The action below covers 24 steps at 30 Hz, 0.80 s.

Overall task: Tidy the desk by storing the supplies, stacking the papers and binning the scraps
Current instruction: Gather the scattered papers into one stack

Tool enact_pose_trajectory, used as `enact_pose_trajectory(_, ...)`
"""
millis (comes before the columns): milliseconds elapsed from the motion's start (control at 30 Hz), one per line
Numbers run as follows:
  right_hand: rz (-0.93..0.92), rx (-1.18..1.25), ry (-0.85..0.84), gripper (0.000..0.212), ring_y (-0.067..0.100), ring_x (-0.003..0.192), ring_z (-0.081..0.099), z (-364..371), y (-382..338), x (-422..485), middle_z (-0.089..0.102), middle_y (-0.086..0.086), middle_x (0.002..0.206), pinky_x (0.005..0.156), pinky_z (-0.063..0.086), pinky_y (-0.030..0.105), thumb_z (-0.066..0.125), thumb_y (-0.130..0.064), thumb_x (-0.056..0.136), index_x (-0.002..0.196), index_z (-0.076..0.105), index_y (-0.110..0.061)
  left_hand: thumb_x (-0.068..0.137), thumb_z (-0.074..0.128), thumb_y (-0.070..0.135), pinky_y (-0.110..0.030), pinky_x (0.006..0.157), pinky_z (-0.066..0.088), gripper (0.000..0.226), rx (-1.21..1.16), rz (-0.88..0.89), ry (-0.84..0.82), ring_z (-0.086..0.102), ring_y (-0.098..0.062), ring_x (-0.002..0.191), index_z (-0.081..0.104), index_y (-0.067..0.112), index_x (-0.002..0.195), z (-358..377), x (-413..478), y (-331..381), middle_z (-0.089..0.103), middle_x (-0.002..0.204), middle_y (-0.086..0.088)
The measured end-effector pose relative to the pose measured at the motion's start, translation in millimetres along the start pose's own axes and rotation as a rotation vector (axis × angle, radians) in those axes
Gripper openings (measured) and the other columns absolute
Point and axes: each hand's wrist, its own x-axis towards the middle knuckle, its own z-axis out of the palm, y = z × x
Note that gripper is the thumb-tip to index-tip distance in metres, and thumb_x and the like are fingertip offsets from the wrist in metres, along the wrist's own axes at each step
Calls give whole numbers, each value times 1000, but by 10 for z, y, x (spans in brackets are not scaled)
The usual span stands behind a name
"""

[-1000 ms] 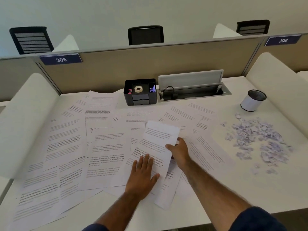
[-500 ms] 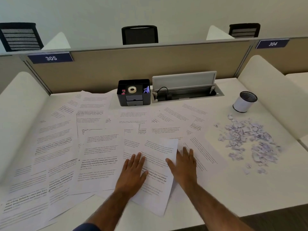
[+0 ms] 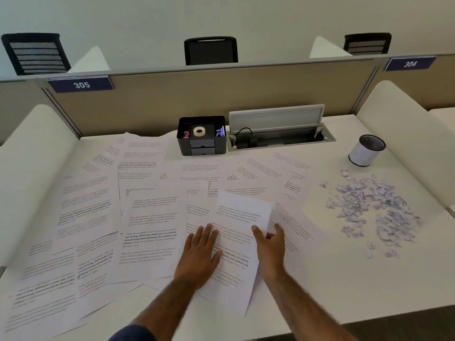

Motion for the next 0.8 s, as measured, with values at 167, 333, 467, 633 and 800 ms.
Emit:
enact_pose_trajectory(167, -34, -153, -91, 20, 16, 84, 73, -8, -157, -86, 77, 1, 98, 75, 62, 36, 61, -7, 90, 100, 74, -17, 101, 43, 61, -36, 128, 6, 78, -194, -37, 197, 8, -19, 159, 16, 23, 164, -214, 84, -6, 9, 173, 2)
enact_pose_trajectory(333, -93, 34, -278, 14, 25, 88, 75, -260, -712, -33, 78, 3, 95, 75, 60, 39, 63, -10, 94, 102, 74, -16, 91, 74, 43, -50, 115, 44, 74, -1045, -219, 263, 58, -21, 133, 43, 23, 155, -949, 227, -62, 57, 149, 0)
enact_pose_trajectory(467, -137, 117, -350, 14, 33, 92, 73, -335, -986, -32, 77, 12, 101, 79, 60, 46, 65, -10, 93, 106, 72, -8, 77, 84, 51, -53, 96, 58, 55, -1405, -115, 73, 71, -38, 112, 74, 18, 120, -1340, 202, -20, 77, 117, -9)
enact_pose_trajectory(633, -306, 109, -319, 13, 28, 89, 71, -313, -1186, -96, 77, 5, 99, 79, 60, 42, 67, -15, 93, 104, 74, -15, 85, 72, 25, -46, 86, 63, 24, -1467, 10, 197, 73, -37, 105, 78, 23, 108, -1526, 174, 204, 77, 114, -11)
enact_pose_trajectory(800, -421, 49, -332, 27, 16, 96, 68, -310, -1216, -118, 72, -3, 103, 77, 60, 28, 69, -13, 92, 116, 66, -24, 76, 81, 40, -42, 87, 63, 33, -1418, 34, 258, 73, -24, 105, 78, 33, 107, -1527, 122, 287, 77, 112, -4)
